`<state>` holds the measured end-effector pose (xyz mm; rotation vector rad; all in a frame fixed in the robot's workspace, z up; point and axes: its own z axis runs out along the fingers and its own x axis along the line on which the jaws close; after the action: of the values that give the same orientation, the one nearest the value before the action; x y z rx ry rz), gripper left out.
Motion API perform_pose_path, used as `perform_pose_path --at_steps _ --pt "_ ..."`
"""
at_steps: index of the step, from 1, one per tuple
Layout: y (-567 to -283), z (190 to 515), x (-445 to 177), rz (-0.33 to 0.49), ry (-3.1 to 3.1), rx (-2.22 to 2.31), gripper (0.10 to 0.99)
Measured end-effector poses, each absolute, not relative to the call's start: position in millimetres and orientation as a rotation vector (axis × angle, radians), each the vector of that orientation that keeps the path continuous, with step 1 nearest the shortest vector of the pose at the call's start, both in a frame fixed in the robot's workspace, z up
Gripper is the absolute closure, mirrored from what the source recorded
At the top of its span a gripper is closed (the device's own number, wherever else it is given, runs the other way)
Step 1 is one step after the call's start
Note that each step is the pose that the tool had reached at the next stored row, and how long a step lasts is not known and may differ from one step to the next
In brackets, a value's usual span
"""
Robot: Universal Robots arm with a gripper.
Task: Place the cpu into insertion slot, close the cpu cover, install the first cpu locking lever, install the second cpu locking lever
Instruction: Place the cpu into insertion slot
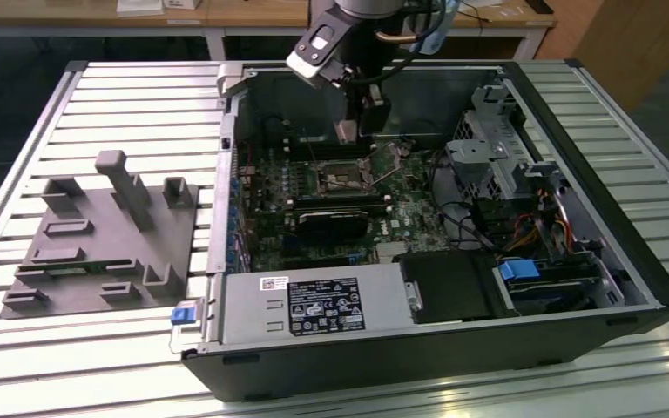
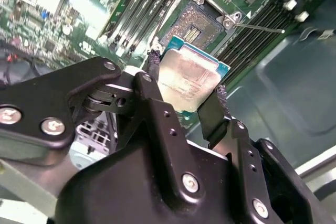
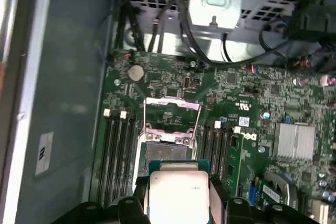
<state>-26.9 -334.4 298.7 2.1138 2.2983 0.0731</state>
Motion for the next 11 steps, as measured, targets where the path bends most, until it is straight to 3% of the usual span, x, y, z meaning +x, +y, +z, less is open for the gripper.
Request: perform_pose_path --at_steps 11 --pt "-331.5 286.8 -27.3 0.074 2.247 2.165 0.545"
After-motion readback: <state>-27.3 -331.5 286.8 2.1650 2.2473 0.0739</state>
